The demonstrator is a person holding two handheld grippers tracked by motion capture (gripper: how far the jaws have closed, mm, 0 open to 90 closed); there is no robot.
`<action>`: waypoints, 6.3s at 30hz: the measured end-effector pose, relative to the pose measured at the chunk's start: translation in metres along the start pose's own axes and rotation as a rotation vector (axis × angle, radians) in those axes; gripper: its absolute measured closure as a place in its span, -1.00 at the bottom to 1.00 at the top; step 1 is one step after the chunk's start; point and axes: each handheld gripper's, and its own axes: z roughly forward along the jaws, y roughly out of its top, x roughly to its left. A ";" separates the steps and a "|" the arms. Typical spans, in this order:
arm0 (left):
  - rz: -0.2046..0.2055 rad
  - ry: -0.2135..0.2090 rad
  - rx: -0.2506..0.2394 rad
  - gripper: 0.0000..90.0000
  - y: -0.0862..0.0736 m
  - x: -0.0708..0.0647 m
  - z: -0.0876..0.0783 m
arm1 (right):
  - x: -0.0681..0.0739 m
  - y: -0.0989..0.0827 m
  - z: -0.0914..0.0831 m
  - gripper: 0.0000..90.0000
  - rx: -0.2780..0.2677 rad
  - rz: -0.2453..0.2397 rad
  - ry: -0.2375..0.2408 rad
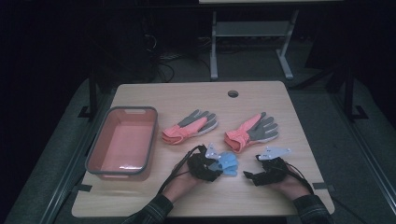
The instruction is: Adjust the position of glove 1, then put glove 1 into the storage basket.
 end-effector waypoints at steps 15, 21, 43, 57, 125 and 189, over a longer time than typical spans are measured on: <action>-0.030 -0.039 0.016 0.60 0.000 0.009 -0.005 | 0.000 -0.001 0.000 -0.65 -0.009 -0.001 -0.001; -0.058 -0.056 -0.005 0.60 0.000 0.015 -0.015 | 0.000 -0.001 0.000 -0.65 -0.009 -0.002 0.000; -0.125 -0.048 -0.041 0.60 0.006 0.031 -0.059 | 0.000 -0.001 0.000 -0.65 -0.010 -0.002 0.001; -0.192 -0.004 -0.080 0.60 0.004 0.054 -0.102 | 0.000 -0.001 0.000 -0.66 -0.010 -0.002 0.000; -0.483 0.348 -0.062 0.60 -0.098 0.155 -0.209 | 0.000 -0.001 0.000 -0.65 -0.010 -0.002 -0.001; -0.494 0.250 -0.072 -0.69 -0.094 0.166 -0.178 | 0.000 -0.001 0.000 -0.65 -0.009 -0.002 -0.001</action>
